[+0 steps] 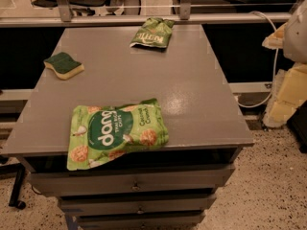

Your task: Move green jalapeno chip bag near sponge

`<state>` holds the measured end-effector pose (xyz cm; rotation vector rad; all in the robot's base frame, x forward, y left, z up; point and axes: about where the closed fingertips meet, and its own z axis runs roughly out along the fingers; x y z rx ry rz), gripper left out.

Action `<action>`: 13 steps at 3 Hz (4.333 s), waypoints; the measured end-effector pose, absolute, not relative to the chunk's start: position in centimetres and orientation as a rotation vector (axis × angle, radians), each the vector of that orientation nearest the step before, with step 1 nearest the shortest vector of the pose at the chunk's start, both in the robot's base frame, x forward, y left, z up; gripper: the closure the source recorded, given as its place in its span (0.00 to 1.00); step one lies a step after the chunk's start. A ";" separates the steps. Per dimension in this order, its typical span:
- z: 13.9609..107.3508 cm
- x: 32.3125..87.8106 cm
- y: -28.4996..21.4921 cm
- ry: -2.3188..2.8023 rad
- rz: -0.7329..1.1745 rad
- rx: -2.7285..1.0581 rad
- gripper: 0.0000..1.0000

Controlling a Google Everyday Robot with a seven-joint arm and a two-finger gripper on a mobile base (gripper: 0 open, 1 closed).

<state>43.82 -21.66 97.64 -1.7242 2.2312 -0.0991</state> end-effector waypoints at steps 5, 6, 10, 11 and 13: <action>97.8 62.1 -14.5 1.966 0.070 -1.332 0.00; 96.8 67.9 -11.5 1.956 0.139 -1.233 0.00; 89.0 84.3 -4.2 1.973 0.288 -1.024 0.00; 87.0 86.3 -4.3 1.998 0.266 -1.017 0.00; 84.4 87.6 -3.1 2.025 0.295 -1.029 0.17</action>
Offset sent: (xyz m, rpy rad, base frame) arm 0.0433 0.0318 -0.0065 0.1727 -0.1011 0.0349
